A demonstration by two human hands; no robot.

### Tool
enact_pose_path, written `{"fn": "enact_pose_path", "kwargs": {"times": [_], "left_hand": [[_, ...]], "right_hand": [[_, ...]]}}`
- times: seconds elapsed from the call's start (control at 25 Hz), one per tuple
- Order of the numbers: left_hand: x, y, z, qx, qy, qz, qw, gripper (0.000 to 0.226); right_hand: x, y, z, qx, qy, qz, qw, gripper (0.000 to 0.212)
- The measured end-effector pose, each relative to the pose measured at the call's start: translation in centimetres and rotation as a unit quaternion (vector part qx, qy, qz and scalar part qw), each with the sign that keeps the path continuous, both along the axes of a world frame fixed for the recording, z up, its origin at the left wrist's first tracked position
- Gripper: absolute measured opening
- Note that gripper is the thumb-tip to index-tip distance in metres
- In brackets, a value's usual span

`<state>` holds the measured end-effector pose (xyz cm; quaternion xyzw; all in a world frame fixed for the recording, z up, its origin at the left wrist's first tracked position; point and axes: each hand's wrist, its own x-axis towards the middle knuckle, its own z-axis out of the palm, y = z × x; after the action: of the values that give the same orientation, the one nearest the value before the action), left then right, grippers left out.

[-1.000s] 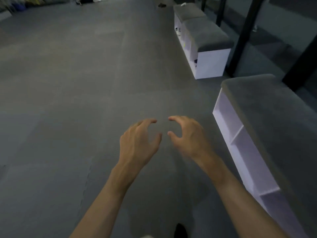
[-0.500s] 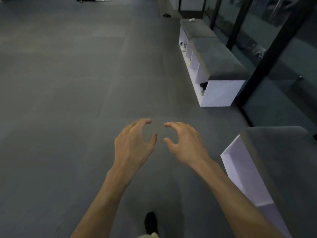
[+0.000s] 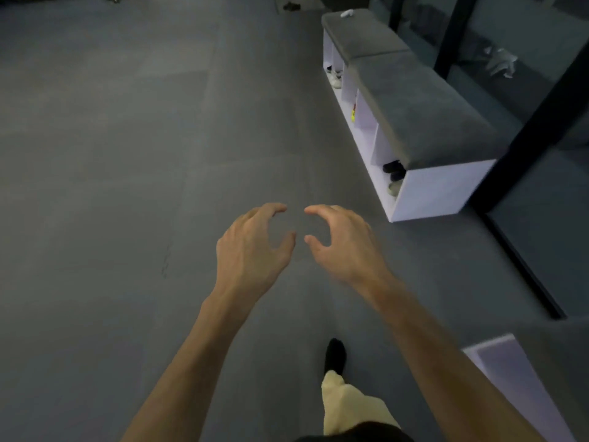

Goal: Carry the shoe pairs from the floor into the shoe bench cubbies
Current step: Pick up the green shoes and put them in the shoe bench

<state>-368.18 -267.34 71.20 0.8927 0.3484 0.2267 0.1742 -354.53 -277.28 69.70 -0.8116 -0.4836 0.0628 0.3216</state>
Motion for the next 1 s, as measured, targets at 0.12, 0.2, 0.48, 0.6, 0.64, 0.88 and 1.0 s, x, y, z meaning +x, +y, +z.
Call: {"fn": "enact_pose_path", "kwargs": {"times": [0.12, 0.2, 0.48, 0.6, 0.64, 0.88, 1.0], "left_hand": [[8.2, 9.2, 1.3, -0.009, 0.006, 0.023, 1.0, 0.042], [12.7, 15.4, 1.7, -0.004, -0.003, 0.042, 0.999, 0.042], [28.4, 39.6, -0.6, -0.022, -0.047, 0.057, 0.997, 0.041], [35.9, 51.7, -0.9, -0.026, -0.053, 0.045, 0.997, 0.041], [38.4, 55.5, -0.6, -0.028, -0.051, 0.038, 0.998, 0.041], [52.2, 75.5, -0.1, -0.045, -0.011, 0.019, 0.999, 0.041], [59.9, 85.7, -1.5, -0.044, -0.002, 0.016, 0.999, 0.041]], "right_hand": [[8.8, 10.4, 1.7, -0.003, -0.007, 0.011, 1.0, 0.048], [13.7, 16.6, 2.4, -0.005, -0.017, 0.033, 0.999, 0.047], [29.6, 40.7, 1.4, -0.029, -0.042, 0.062, 0.997, 0.047], [36.6, 52.4, 1.2, -0.039, -0.044, 0.046, 0.997, 0.048], [38.8, 56.0, 1.5, -0.044, -0.041, 0.04, 0.997, 0.048], [52.0, 75.4, 1.4, -0.06, -0.013, -0.003, 0.998, 0.048], [59.9, 85.5, -0.5, -0.047, -0.002, -0.008, 0.999, 0.048]]}}
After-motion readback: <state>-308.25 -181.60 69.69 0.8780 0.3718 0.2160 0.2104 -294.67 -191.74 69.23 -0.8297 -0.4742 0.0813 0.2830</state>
